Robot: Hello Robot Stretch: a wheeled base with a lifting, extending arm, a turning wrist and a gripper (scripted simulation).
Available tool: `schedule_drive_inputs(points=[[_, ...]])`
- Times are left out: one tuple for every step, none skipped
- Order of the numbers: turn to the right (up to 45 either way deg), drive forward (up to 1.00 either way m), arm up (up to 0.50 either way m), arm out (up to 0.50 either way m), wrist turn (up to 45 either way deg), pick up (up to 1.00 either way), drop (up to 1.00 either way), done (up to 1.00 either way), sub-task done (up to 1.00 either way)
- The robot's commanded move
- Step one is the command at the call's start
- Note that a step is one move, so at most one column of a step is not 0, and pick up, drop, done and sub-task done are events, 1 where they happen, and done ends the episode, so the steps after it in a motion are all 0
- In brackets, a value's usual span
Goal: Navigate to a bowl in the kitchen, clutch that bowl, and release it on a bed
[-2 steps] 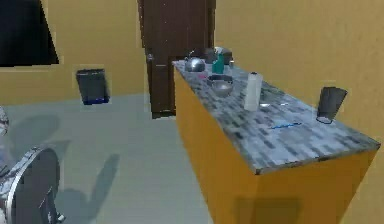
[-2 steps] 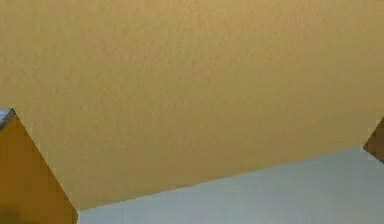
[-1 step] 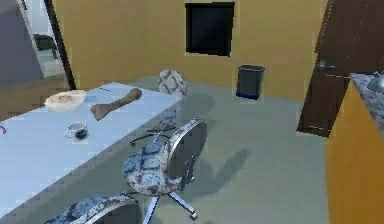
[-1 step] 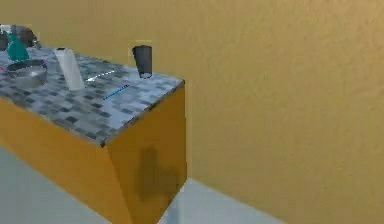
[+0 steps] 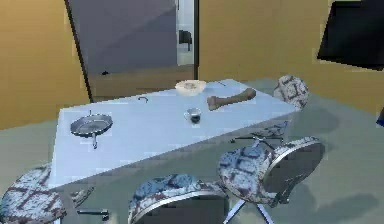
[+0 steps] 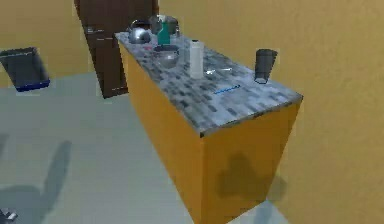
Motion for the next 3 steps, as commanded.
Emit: schedule_drive_inputs(points=[[45.0, 0.0, 0.0, 0.0, 0.0, 0.0, 0.0, 0.0, 0.0], [18.0, 0.0, 0.0, 0.0, 0.0, 0.0, 0.0, 0.0, 0.0], [0.0, 1.0, 0.0, 0.0, 0.0, 0.0, 0.0, 0.0, 0.0]])
